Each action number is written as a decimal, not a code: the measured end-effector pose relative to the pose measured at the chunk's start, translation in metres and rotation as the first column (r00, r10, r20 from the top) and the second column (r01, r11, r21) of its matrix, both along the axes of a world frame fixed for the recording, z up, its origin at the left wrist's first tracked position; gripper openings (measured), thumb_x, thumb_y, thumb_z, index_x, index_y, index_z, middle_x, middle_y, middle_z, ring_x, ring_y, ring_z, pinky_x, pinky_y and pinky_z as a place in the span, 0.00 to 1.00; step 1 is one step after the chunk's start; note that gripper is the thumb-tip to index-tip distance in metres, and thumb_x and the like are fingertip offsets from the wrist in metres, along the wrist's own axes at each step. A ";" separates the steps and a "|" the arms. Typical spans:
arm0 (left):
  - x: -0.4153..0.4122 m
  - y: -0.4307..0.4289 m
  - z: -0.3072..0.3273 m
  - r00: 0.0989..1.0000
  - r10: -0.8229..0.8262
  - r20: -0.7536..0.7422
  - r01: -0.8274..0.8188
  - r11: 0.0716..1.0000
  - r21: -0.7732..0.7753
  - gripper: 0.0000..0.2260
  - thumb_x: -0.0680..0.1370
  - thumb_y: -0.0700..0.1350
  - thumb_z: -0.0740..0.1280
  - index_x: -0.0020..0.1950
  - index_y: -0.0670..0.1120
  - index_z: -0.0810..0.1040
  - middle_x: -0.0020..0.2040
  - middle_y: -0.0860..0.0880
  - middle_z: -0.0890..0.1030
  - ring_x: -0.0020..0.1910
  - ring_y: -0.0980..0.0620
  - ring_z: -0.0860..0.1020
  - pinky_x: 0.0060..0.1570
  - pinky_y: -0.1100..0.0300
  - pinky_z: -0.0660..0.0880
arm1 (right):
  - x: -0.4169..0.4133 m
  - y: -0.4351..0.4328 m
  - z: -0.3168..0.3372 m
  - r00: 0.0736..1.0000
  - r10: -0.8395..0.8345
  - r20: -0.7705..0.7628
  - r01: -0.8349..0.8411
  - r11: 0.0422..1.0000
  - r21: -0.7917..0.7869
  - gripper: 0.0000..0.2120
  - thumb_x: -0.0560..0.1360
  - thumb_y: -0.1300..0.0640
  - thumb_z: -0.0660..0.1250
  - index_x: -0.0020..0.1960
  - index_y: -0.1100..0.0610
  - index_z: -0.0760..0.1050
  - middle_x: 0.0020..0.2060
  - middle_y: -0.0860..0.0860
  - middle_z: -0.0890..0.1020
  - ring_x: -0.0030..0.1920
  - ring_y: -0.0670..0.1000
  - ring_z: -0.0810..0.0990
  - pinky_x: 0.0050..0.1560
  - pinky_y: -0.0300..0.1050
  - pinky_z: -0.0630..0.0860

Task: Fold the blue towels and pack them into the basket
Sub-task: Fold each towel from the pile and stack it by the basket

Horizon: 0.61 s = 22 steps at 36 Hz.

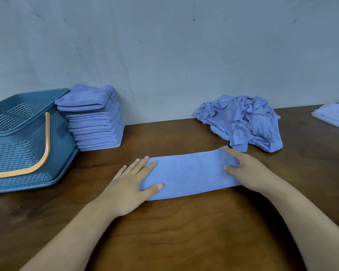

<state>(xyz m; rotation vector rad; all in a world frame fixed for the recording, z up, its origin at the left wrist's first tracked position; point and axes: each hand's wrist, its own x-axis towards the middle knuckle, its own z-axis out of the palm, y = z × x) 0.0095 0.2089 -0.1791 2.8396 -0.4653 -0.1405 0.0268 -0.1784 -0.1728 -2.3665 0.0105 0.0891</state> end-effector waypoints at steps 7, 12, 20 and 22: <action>0.003 0.002 -0.002 0.998 0.050 -0.024 -0.051 0.997 -0.055 0.45 0.73 0.84 0.48 0.86 0.67 0.44 0.85 0.64 0.38 0.83 0.63 0.37 0.82 0.56 0.39 | -0.003 0.002 0.006 0.998 -0.060 -0.005 0.059 0.951 0.304 0.25 0.75 0.46 0.79 0.69 0.31 0.77 0.67 0.36 0.77 0.68 0.37 0.74 0.60 0.36 0.70; 0.003 0.004 -0.003 0.999 0.042 -0.027 -0.044 0.995 -0.086 0.46 0.72 0.85 0.48 0.86 0.66 0.43 0.85 0.63 0.38 0.84 0.62 0.38 0.83 0.55 0.40 | 0.002 0.007 0.010 0.997 -0.069 -0.042 0.079 0.950 0.303 0.22 0.75 0.50 0.79 0.67 0.35 0.80 0.63 0.33 0.79 0.64 0.33 0.75 0.56 0.33 0.71; 0.004 0.008 0.000 0.998 0.043 -0.040 -0.050 0.982 -0.181 0.44 0.76 0.80 0.53 0.87 0.61 0.46 0.85 0.64 0.42 0.84 0.61 0.41 0.82 0.58 0.39 | -0.003 0.030 0.052 0.999 -0.030 0.032 0.023 0.983 0.184 0.28 0.80 0.55 0.73 0.76 0.38 0.72 0.73 0.38 0.71 0.70 0.42 0.70 0.67 0.42 0.71; 0.007 0.009 0.000 0.997 0.058 -0.051 -0.069 0.964 -0.257 0.39 0.81 0.73 0.57 0.87 0.59 0.50 0.86 0.63 0.47 0.85 0.60 0.46 0.82 0.58 0.43 | -0.002 0.045 0.067 0.999 0.009 0.049 -0.018 0.986 0.168 0.29 0.80 0.55 0.73 0.76 0.36 0.72 0.71 0.36 0.71 0.66 0.38 0.72 0.56 0.35 0.72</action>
